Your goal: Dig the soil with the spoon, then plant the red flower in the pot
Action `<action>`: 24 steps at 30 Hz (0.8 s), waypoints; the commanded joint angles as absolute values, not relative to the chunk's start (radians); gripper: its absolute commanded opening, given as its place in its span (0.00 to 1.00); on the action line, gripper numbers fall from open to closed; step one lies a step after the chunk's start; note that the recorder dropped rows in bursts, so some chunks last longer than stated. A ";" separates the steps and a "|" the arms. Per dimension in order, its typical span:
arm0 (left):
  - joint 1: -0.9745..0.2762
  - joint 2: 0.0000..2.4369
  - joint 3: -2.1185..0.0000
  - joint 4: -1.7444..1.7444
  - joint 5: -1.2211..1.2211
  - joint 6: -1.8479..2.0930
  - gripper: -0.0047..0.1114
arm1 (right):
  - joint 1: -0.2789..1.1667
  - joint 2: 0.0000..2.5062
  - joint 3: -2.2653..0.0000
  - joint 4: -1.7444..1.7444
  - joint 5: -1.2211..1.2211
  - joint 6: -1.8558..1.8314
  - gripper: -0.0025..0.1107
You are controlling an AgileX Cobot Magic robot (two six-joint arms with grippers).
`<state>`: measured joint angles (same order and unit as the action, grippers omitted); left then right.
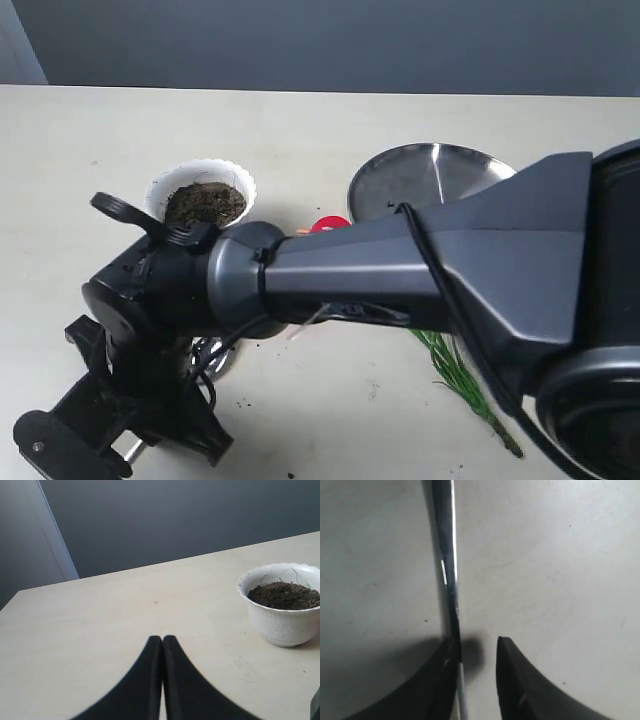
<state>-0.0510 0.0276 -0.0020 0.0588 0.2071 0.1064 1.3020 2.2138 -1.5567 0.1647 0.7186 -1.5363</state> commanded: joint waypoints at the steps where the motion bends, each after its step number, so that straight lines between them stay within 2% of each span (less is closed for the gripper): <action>1: -0.053 0.023 0.000 0.054 0.201 0.101 0.04 | 1.297 2.224 -1.559 0.166 0.705 -1.531 0.26; 15: -0.053 0.023 0.000 0.054 0.201 0.101 0.04 | 1.297 2.221 -1.559 0.109 0.769 -1.434 0.25; 18: -0.053 0.023 0.000 0.054 0.201 0.101 0.04 | 1.297 2.221 -1.559 0.117 0.785 -1.434 0.22; 22: -0.053 0.023 0.000 0.054 0.201 0.101 0.04 | 1.297 2.221 -1.559 0.183 0.779 -1.436 0.08; 24: -0.053 0.023 0.000 0.054 0.201 0.101 0.04 | 1.297 2.221 -1.559 0.212 0.772 -1.436 0.04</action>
